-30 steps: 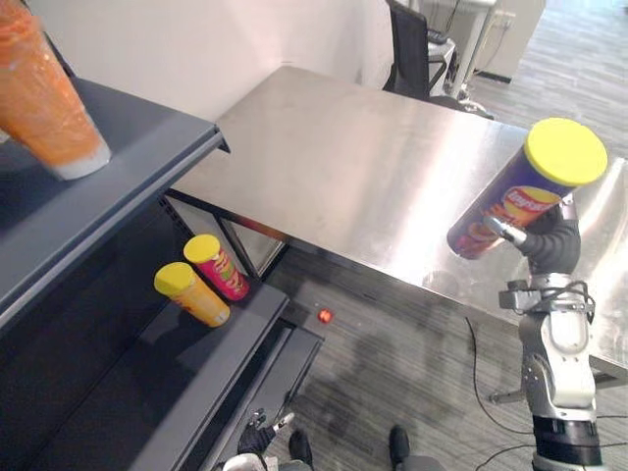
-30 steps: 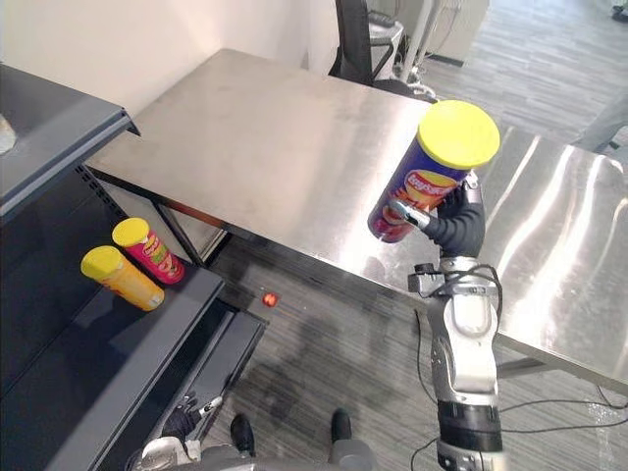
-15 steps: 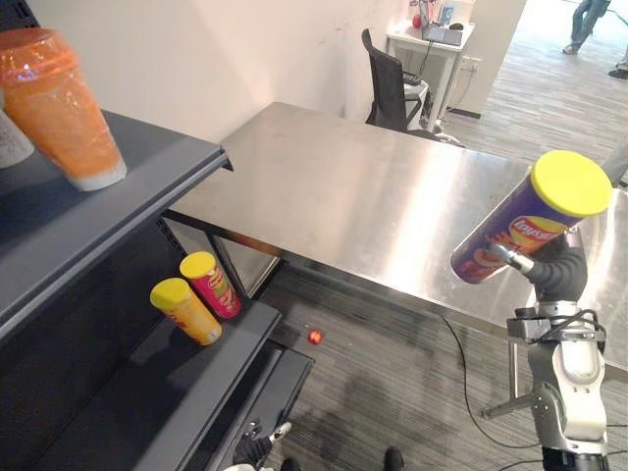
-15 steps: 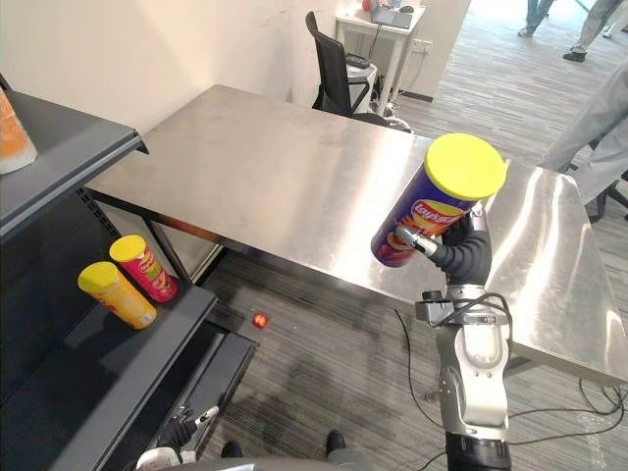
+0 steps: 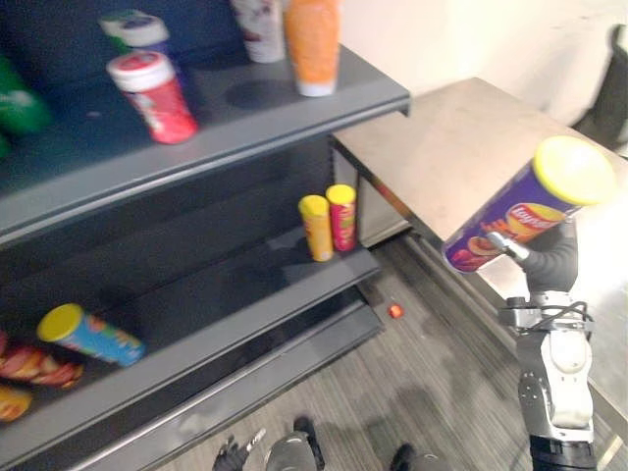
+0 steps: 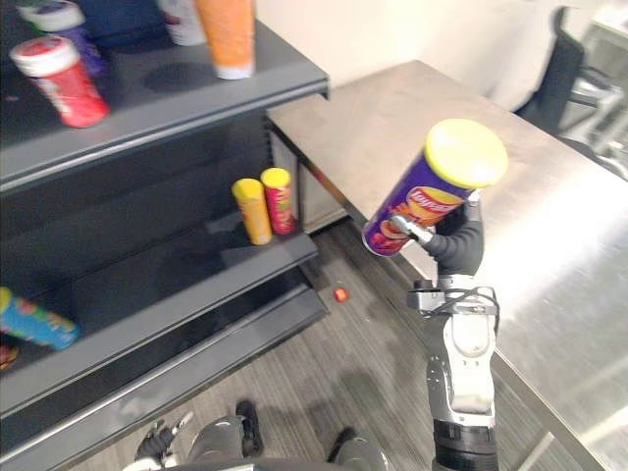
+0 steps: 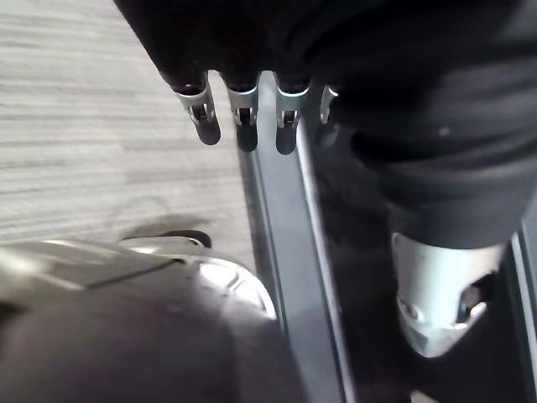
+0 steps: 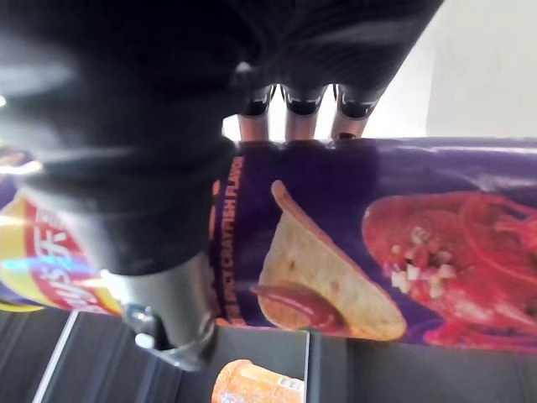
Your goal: Put the gum and the chips on the shelf.
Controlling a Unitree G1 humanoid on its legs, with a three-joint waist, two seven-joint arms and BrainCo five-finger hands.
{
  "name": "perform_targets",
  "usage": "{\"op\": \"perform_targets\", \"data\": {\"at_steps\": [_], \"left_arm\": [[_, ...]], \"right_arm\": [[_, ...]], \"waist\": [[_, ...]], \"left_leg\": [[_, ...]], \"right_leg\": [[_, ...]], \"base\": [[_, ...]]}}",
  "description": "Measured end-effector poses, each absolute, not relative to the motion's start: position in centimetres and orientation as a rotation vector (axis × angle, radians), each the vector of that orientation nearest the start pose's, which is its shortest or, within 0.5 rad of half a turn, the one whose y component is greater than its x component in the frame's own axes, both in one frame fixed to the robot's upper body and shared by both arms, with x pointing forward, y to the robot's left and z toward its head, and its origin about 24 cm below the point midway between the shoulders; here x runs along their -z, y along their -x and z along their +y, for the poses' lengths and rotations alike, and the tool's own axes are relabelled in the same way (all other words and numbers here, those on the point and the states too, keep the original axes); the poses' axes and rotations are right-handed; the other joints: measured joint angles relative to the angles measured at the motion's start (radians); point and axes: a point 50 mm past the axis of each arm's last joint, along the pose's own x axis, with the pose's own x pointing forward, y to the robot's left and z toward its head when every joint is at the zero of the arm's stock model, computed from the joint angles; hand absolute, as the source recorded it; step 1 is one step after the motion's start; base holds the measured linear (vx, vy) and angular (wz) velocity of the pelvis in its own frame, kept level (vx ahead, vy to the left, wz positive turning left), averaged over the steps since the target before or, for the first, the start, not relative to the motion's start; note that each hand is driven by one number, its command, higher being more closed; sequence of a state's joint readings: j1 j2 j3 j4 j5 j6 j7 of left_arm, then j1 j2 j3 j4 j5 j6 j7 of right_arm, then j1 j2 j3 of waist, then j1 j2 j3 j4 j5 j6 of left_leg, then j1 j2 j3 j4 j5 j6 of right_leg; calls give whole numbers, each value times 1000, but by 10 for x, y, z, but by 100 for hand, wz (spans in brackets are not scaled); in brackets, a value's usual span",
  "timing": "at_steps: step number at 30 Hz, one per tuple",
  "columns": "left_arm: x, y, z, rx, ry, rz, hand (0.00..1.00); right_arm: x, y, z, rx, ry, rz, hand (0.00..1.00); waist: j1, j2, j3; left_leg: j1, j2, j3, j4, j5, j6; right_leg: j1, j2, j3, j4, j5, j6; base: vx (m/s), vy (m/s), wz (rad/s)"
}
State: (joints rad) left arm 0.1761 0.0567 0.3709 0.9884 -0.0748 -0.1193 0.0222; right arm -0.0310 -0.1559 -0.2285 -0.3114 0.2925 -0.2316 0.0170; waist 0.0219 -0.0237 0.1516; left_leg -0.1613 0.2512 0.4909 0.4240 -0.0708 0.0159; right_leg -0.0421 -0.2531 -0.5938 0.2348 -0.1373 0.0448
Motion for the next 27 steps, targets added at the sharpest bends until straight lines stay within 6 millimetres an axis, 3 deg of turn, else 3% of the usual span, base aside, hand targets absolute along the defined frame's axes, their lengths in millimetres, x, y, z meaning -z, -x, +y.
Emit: {"op": "perform_targets", "data": {"at_steps": [1, 3, 7, 8, 10, 14, 19, 27], "left_arm": [[156, -65, 229, -494, 153, 1004, 0], [156, -65, 228, -490, 158, 1003, 0], [155, -64, 231, -498, 169, 997, 0], [155, -61, 232, -500, 164, 1003, 0], [156, -59, 232, -499, 159, 1009, 0], [154, -60, 237, -501, 141, 1007, 0], [151, -58, 252, -570, 146, 989, 0], [150, -57, 254, -609, 176, 973, 0]], "right_arm": [[-153, -230, -228, 184, -76, -622, 100], [-152, -228, -236, 225, -73, -622, 100], [-148, -226, -233, 240, -98, -616, 100], [-145, -225, -232, 247, -114, -606, 100], [-145, -224, -234, 257, -112, -606, 100], [-142, -221, -239, 298, -100, -592, 100], [-139, -221, -235, 307, -88, -581, 100], [-135, -225, -231, 272, -89, -557, 100]], "waist": [[-3, 16, 0], [-15, 37, -2], [-21, 18, -3], [-21, -1, -11], [-25, -9, -15], [-31, -21, -7], [-29, -55, 8], [-16, -57, 8]], "left_leg": [[26, 23, -3, 17, -38, -14], [40, 17, -19, -22, -56, -33], [60, -64, -49, -202, -74, -81], [63, -100, -61, -255, -42, -72], [64, -127, -69, -298, -21, -63], [64, -140, -73, -310, -20, -60], [88, -145, -50, -351, -7, -49], [131, -150, -34, -442, 45, -60]], "right_leg": [[-3, -12, -42, 8, 2, 4], [-5, -34, -98, 20, 8, 22], [-4, -71, -167, 15, 37, 67], [-4, -88, -187, 11, 58, 71], [-5, -108, -210, 12, 70, 70], [-4, -132, -218, 29, 106, 50], [-9, -101, -164, -25, 152, 52], [-5, -61, -136, -80, 158, 52]], "base": [[-75, 139, 114], [-90, 208, 104], [-83, 230, 65], [-40, 140, 46], [-19, 157, 36], [-17, 119, 8], [10, 72, -12], [58, -33, -7]]}}
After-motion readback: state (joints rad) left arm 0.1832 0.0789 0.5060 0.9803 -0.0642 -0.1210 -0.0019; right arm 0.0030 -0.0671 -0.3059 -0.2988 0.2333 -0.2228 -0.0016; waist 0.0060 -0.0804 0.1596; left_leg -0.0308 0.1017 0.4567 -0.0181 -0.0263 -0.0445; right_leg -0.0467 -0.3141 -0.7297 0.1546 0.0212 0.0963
